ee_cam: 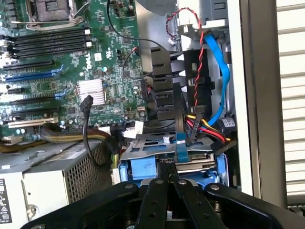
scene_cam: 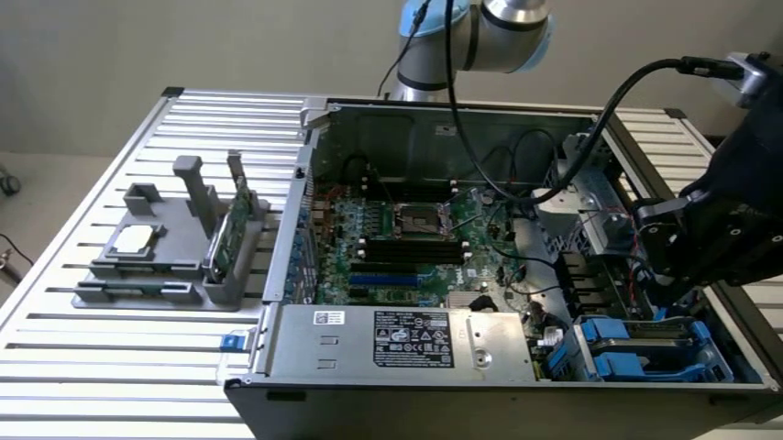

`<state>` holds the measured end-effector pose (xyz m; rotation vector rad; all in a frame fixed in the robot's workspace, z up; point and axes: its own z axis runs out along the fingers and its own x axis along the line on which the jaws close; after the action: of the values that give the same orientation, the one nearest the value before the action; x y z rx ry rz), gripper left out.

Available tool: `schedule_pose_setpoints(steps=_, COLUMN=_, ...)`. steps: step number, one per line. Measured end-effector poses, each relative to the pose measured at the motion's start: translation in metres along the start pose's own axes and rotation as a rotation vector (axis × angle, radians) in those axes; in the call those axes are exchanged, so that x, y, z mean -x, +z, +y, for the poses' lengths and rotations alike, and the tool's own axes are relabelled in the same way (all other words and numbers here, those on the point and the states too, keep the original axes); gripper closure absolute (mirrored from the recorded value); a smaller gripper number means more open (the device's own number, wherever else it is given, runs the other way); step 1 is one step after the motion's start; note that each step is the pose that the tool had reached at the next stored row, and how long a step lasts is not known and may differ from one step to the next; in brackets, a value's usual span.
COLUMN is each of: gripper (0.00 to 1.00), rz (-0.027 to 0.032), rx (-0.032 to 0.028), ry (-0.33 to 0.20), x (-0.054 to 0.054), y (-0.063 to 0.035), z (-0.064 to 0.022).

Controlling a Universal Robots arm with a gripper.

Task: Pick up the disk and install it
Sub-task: 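Insert the first disk wire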

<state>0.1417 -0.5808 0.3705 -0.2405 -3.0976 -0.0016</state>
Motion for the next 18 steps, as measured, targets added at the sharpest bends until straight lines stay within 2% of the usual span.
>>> schedule_pose_setpoints(steps=6, gripper=0.89, rz=-0.0022, rx=0.0034, ry=0.082, x=0.000, y=-0.0011, z=-0.0001)
schedule_pose_setpoints(steps=14, gripper=0.89, rz=-0.0048, rx=0.0072, ry=0.182, x=0.000, y=-0.0101, z=0.0000)
schedule_pose_setpoints(steps=18, gripper=0.89, rz=-0.0062, rx=0.0086, ry=0.216, x=0.000, y=-0.0146, z=0.0000)
